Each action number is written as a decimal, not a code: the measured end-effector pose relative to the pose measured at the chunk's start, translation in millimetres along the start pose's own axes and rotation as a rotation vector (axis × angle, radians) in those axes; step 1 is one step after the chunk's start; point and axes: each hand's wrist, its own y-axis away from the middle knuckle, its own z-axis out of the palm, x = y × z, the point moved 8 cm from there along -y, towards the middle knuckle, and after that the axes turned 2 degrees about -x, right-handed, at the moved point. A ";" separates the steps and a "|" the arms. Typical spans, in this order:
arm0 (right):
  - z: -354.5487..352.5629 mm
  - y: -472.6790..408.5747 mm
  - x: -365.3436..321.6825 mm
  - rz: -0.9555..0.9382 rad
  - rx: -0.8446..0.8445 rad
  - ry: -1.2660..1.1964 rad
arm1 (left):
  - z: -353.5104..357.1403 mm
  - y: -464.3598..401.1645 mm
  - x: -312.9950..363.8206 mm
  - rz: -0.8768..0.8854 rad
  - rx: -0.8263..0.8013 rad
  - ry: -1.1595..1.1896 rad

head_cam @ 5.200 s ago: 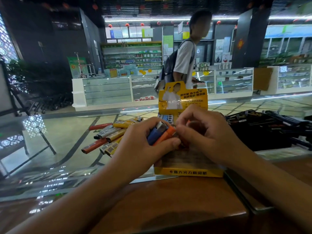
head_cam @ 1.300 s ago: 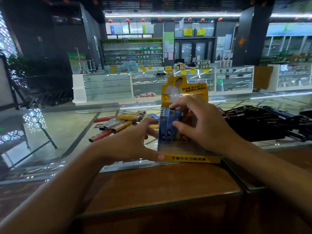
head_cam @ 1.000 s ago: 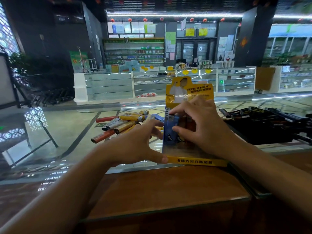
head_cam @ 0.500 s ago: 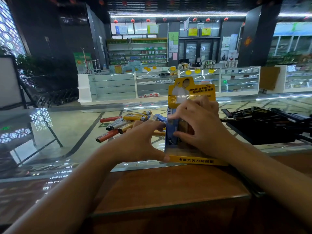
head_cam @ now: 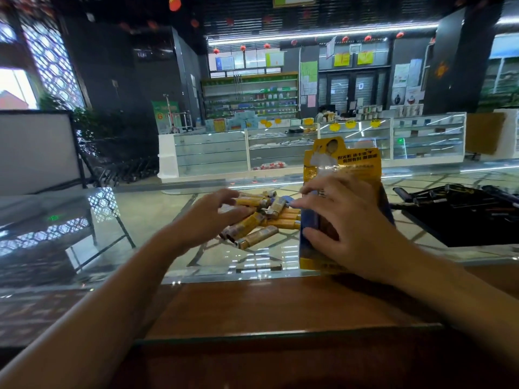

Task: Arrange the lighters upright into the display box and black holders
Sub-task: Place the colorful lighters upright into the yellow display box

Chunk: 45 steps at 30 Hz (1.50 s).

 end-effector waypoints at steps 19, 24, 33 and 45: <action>69.3 -11.0 -77.8 -0.154 -0.519 -0.274 | 13.3 -34.1 -43.8 -0.130 -0.382 -0.477; 71.1 -10.4 -76.9 -0.145 -0.534 -0.287 | 22.4 -49.0 -34.0 -0.192 -0.496 -0.360; 71.1 -10.4 -72.6 -0.100 -0.548 -0.359 | 39.0 -68.6 -21.9 -0.129 -0.431 -0.557; 63.5 -13.4 -66.6 -0.056 -0.401 -0.478 | 19.5 -69.0 -8.8 0.054 -0.385 -0.542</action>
